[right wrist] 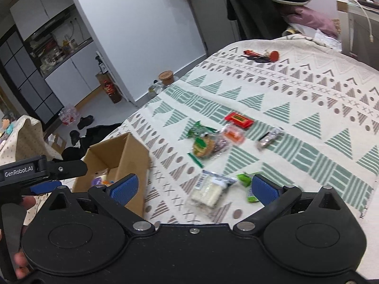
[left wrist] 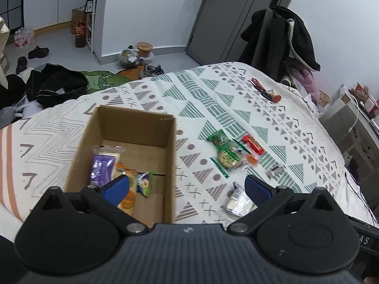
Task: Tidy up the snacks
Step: 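Move both tools back toward the white pastry and green candy, then grasp the white pastry pack with left tool while right grasps green candy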
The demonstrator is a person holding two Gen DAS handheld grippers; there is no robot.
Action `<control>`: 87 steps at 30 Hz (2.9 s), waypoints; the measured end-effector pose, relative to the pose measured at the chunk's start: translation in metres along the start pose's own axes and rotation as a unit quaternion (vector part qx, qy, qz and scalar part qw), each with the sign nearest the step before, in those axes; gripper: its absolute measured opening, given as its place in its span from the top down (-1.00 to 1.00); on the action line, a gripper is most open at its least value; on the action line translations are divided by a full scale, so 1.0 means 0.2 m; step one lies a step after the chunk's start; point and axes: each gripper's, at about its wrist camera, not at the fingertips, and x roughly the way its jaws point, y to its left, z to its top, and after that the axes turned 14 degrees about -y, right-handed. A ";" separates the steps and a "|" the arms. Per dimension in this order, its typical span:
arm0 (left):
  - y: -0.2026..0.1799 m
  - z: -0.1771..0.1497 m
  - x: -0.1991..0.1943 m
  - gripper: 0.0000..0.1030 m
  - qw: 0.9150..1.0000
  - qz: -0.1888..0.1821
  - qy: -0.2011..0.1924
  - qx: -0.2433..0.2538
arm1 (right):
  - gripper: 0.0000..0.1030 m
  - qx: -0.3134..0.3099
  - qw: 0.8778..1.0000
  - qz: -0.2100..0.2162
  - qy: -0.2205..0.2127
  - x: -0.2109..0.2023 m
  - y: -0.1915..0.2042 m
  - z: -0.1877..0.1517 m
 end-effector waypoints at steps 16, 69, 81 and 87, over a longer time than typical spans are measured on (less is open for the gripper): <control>-0.28 -0.11 0.07 -0.99 0.998 -0.022 0.011 0.058 | -0.99 0.095 0.995 -0.017 -0.007 -0.02 -0.32 -0.06; -0.42 -0.46 0.78 0.11 0.989 -0.041 0.123 0.065 | 0.16 0.080 0.987 -0.076 0.117 0.60 -0.47 -0.22; -0.33 -0.34 0.58 0.11 0.994 -0.062 0.075 0.047 | 0.34 0.077 0.992 -0.049 0.082 0.50 -0.41 -0.18; -0.22 -0.24 0.47 0.11 0.997 -0.055 0.046 0.014 | 0.36 0.056 0.997 -0.010 0.053 0.41 -0.32 -0.14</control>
